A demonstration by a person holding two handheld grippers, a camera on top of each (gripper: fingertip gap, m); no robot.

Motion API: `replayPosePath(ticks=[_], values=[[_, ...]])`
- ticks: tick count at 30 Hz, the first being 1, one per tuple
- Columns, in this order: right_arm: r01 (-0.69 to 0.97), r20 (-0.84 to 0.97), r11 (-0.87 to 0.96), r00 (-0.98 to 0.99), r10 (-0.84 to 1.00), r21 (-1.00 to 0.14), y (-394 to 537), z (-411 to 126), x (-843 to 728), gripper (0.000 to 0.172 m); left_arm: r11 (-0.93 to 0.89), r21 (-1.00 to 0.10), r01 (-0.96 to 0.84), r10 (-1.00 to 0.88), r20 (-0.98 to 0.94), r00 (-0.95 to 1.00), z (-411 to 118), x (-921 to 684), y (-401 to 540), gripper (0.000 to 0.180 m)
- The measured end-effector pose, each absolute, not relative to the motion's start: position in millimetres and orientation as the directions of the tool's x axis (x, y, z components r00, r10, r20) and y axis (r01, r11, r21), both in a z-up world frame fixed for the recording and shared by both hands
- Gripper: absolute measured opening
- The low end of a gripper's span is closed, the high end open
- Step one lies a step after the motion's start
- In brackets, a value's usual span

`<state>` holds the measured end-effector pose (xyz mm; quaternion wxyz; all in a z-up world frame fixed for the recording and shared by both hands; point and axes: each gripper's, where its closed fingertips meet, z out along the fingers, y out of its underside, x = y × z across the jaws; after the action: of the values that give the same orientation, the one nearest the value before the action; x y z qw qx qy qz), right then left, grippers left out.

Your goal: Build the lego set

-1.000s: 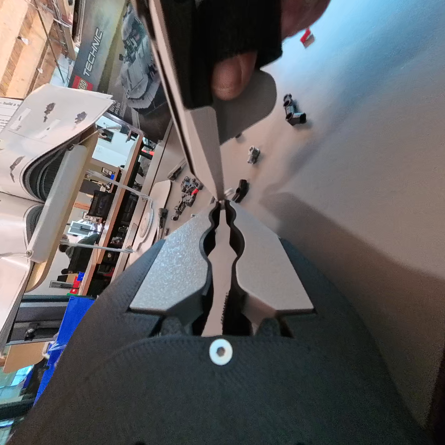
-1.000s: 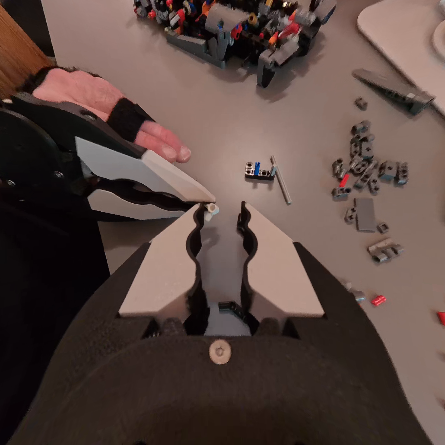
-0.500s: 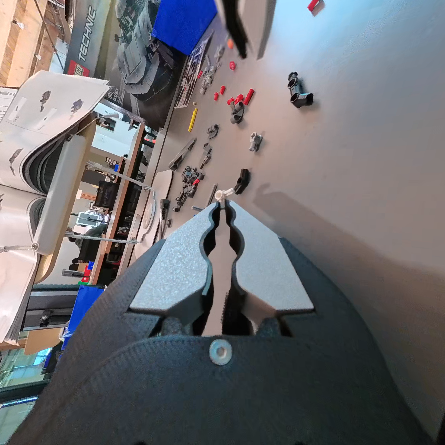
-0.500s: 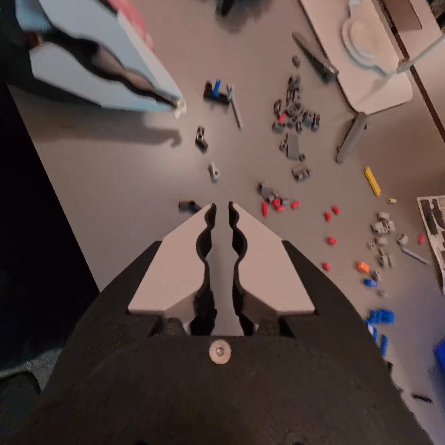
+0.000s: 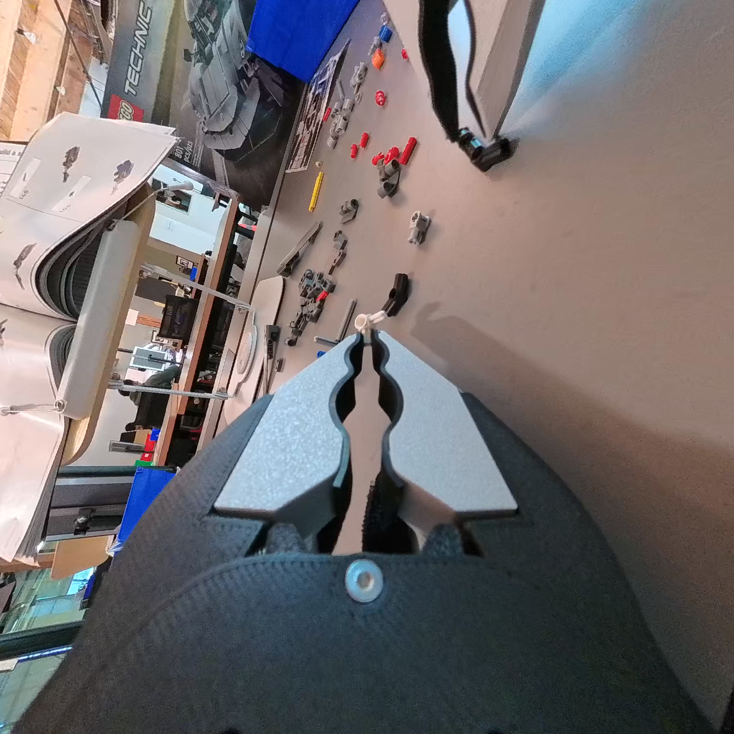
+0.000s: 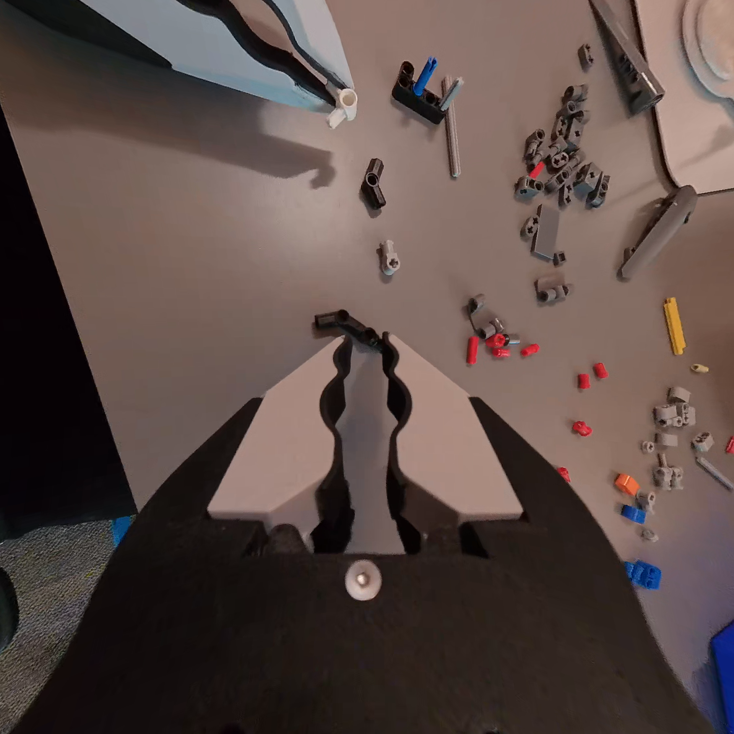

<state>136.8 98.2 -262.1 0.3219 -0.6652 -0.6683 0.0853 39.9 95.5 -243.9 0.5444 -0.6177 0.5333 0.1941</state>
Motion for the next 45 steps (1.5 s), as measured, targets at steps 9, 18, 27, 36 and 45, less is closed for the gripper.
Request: replayPosePath(ticks=[9, 18, 27, 36, 45], values=[[0.841, 0.296, 0.108, 0.064, 0.953, -0.530, 94.7, -262.2, 130.4, 0.004, 0.168, -0.461, -0.871, -0.449, -0.822, 0.349, -244.6, 40.8, 95.4, 0.002], [0.856, 0.274, 0.130, 0.013, 0.962, -0.500, 87.6, -261.2, 119.7, 0.003, 0.171, -0.462, -0.870, -0.449, -0.823, 0.349, -244.2, 41.0, 95.1, 0.002], [0.871, 0.245, 0.110, 0.012, 0.969, -0.478, 84.7, -260.3, 122.1, 0.002, 0.176, -0.467, -0.867, -0.444, -0.824, 0.353, -242.5, 40.9, 94.6, 0.002], [0.882, 0.105, 0.075, -0.029, 0.994, -0.465, 66.6, -261.6, 121.1, 0.002, 0.179, -0.470, -0.864, -0.440, -0.824, 0.357, -241.5, 40.6, 94.0, 0.002], [0.890, 0.033, 0.044, -0.032, 0.999, -0.454, 64.3, -261.7, 116.3, 0.002, 0.181, -0.470, -0.864, -0.439, -0.825, 0.357, -241.3, 39.9, 93.3, 0.002]])
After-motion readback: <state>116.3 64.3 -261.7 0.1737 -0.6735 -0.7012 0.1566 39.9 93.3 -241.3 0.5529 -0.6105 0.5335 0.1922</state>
